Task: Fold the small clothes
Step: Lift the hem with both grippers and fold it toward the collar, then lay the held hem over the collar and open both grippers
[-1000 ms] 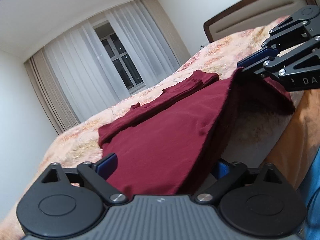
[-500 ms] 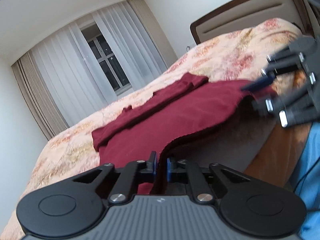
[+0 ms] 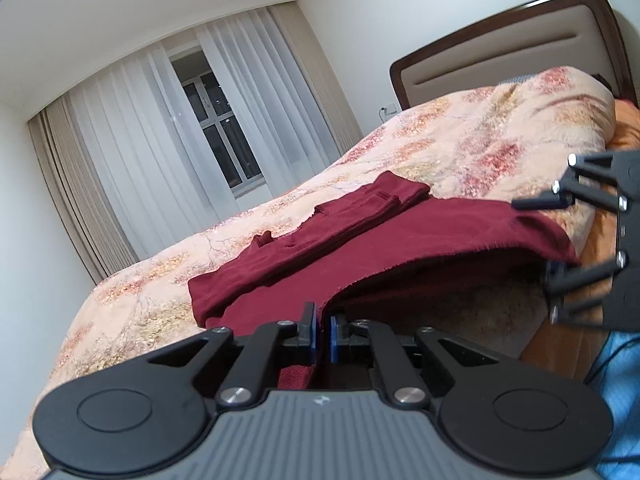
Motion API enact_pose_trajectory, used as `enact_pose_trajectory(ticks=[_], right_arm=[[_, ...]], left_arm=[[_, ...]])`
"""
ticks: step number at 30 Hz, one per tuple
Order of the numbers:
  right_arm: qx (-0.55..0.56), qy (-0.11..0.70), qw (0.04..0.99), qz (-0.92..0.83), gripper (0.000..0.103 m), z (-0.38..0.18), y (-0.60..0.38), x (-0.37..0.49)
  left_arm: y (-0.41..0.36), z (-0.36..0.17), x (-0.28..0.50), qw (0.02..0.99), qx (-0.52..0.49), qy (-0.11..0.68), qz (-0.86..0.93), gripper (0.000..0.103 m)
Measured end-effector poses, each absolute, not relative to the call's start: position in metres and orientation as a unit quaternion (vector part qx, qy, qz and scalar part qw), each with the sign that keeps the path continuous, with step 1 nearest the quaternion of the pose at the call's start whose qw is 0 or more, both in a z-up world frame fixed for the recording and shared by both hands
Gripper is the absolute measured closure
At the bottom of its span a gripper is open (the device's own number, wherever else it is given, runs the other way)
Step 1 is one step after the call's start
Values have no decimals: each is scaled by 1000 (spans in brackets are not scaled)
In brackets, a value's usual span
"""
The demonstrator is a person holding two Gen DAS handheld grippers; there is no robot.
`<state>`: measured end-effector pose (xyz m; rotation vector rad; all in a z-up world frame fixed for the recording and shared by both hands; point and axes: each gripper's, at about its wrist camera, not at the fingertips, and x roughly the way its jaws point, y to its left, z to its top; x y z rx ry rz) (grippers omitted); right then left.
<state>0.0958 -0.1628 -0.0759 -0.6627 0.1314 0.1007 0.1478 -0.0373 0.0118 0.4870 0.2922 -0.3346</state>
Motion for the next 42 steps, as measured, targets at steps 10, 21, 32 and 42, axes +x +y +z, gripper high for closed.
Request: enact_pose_trajectory(ticks=[10,21,32,42], right_arm=[[-314,13,948,53,96,-65,-182,75],[-287,15,955,68,96,-42,-192,74],[-281,43,955,83,97,-35,-187,83],[-279,22,955,95,98,-5,-197,42]], left_arm=[[-41,-12,139,934,284,154,-154,93],[-35,-46,134,922,319,181,-123,75],[-17,-25,112,935,316,121,-108,99],[-7,23,64,939,307,59,-145,99]])
